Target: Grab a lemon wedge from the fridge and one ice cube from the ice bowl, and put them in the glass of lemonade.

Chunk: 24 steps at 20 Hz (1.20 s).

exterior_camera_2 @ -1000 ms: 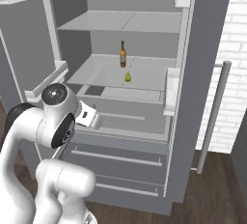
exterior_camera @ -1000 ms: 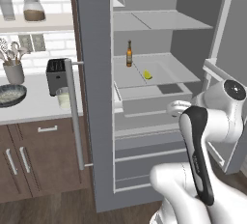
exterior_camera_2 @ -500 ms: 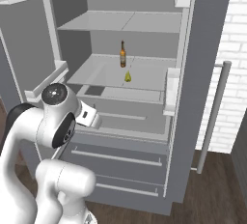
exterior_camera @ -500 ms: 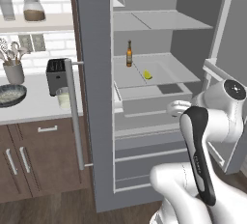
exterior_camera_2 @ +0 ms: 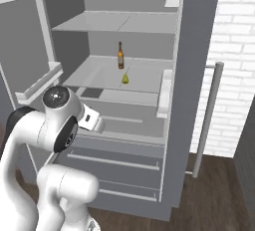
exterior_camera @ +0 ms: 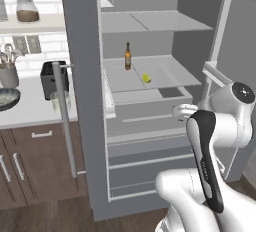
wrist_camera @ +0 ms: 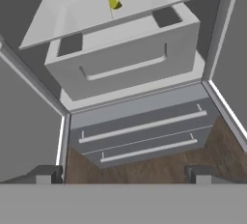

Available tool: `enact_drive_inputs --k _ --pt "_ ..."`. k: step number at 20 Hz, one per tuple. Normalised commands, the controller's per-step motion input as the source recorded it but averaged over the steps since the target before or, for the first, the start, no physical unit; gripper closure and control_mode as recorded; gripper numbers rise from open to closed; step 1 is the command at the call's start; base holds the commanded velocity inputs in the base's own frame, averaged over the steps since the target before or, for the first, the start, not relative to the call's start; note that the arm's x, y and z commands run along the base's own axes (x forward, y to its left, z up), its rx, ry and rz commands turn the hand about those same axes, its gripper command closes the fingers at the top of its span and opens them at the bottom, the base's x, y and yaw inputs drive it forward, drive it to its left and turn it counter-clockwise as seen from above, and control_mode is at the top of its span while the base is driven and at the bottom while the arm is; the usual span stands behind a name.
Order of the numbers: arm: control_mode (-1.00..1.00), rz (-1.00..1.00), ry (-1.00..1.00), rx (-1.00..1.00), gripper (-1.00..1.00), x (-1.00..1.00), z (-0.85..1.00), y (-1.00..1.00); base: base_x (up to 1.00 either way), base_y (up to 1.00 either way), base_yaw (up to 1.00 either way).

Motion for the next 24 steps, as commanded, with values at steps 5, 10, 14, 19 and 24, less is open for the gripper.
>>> enact_drive_inputs --k 5,10,14,19,24 --pt "1.0 0.0 0.0 0.0 -1.0 0.0 0.0 0.0 0.21 -0.35 0.02" --pt "1.0 0.0 0.0 0.0 -1.0 0.0 0.0 0.0 0.67 0.0 0.19" --pt "1.0 0.0 0.0 0.0 -1.0 0.0 0.0 0.0 0.99 0.0 0.19" --pt "1.0 0.0 0.0 0.0 -1.0 0.0 0.0 0.0 0.92 0.0 0.14" --pt "-1.0 0.0 0.0 0.0 -1.0 0.14 -0.01 0.0 0.22 0.0 0.01"
